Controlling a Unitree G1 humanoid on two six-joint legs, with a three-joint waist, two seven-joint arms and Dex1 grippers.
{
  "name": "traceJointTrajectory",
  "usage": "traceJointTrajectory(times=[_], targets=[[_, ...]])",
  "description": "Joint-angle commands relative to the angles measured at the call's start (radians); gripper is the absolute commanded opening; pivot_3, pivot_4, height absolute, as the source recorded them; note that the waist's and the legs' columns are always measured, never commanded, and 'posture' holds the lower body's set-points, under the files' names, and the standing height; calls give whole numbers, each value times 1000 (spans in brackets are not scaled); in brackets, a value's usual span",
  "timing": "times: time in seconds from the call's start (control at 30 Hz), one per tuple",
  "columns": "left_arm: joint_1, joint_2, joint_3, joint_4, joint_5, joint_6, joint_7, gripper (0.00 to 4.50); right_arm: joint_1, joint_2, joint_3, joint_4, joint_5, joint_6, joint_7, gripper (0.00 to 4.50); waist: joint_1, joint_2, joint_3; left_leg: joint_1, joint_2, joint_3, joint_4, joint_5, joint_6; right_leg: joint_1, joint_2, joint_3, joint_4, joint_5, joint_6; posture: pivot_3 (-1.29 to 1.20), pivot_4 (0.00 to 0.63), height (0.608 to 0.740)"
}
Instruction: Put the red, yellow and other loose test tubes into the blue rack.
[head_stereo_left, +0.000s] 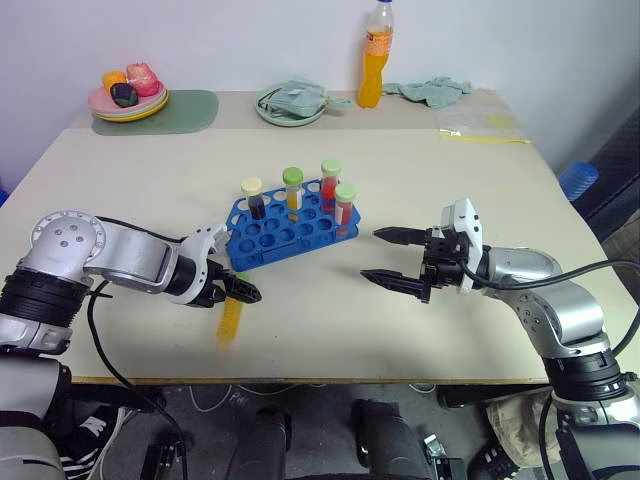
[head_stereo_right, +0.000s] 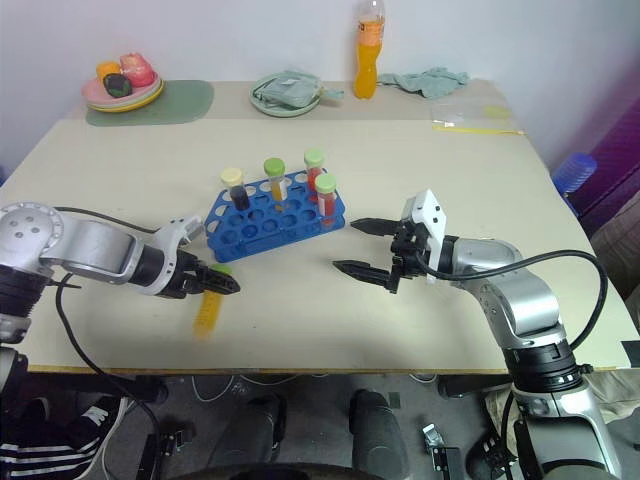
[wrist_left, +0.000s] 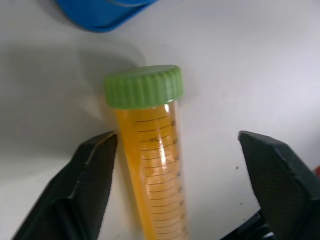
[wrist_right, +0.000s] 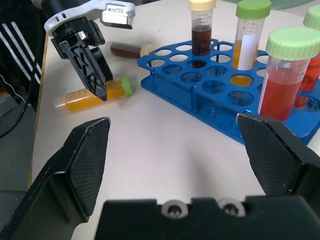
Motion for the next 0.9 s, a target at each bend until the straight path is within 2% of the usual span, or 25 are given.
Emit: traceJointTrajectory(times=[0.03,0.2,0.23,0.33,0.43,0.47,0.7,0.8,0.9], targets=[[-36,13,-32,10,8,7,-14,3722,-23,11,-14,-40,15,0,-11,4500,0,0,0,0,0,0,0,0,0,0,0,0,0,0,0,0,150,740],[-51,-7,-62,35,18,6,-21,3722,-23,16,-14,-26,11,-10,-10,4500,1,0,0,0,0,0,0,0,0,0,0,0,0,0,0,0,150,740],[-54,-16,-64,41,24,0,-16,3495,-21,17,-15,-24,9,-14,-10,4500,1,0,0,0,0,0,0,0,0,0,0,0,0,0,0,0,150,740],[-60,-25,-64,49,34,-3,-16,2547,-14,18,-17,-27,7,-19,-12,4500,3,0,0,0,0,0,0,0,0,0,0,0,0,0,0,0,150,740],[-62,-26,-60,57,37,2,-17,1035,-9,18,-20,-38,8,-13,-16,4500,3,0,0,0,0,0,0,0,0,0,0,0,0,0,0,0,150,740],[-61,-26,-59,58,36,1,-15,735,-9,17,-20,-42,9,-10,-19,4500,2,0,0,0,0,0,0,0,0,0,-1,0,0,0,0,0,150,740],[-1,22,-13,-9,3,-6,-74,704,-19,16,-19,-64,15,12,-42,4500,0,0,0,0,0,0,0,0,0,0,-1,0,0,0,0,0,150,740],[27,55,28,-153,6,-52,-85,704,-16,1,-27,-72,28,30,-32,4500,-1,0,0,0,0,0,0,0,0,0,-1,0,0,0,0,0,150,740],[84,55,125,-427,227,-110,-232,704,-6,-40,-49,-77,57,61,7,4500,3,0,1,-1,0,1,0,0,0,-1,-2,0,0,0,0,0,150,740]])
